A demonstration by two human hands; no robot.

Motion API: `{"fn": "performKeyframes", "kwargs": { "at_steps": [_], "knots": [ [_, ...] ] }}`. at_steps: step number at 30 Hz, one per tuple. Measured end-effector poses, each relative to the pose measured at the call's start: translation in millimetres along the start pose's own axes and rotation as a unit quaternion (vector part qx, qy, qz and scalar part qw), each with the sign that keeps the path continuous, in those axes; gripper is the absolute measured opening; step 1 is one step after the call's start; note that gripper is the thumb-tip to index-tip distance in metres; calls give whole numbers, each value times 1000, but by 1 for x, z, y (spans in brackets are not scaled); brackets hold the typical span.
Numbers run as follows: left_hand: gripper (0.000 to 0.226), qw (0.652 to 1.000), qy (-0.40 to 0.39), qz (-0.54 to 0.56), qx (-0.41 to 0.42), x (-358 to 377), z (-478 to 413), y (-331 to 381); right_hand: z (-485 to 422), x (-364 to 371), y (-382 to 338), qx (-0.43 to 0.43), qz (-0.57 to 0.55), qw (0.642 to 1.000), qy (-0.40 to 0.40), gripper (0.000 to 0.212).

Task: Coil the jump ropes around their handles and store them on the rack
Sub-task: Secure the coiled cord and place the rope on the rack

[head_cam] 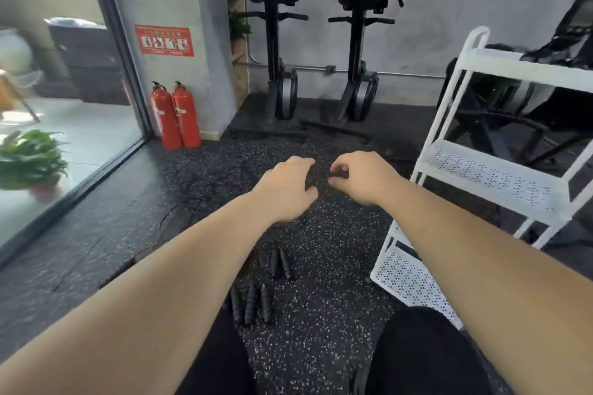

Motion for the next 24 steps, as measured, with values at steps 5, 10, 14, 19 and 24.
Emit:
{"fn": "performKeyframes", "kwargs": {
  "at_steps": [5,10,14,19,24],
  "knots": [
    [69,998,-24,30,-51,26,14,-61,-19,58,-24,-11,-19,998,-52,37],
    [67,994,-56,34,-89,57,18,-116,-44,111,-36,-4,-44,994,-101,35],
    [68,987,-82,51,-126,90,11,-155,-68,154,-38,1,-54,989,-136,34],
    [72,976,-132,64,-159,133,-9,-191,-102,214,-32,32,-84,980,-177,33],
    [83,969,-192,9,-158,172,-40,-216,-142,282,-21,58,-86,969,-226,28]
  ]
}}
Point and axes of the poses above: each hand's wrist, its own z-axis away from the middle knuckle, its own x-axis out of the palm, y = z × x, the point moved 6 cm from there along -z, towards the middle knuckle, and after that the axes turned 5 degrees about -y, right-handed, at the moved point
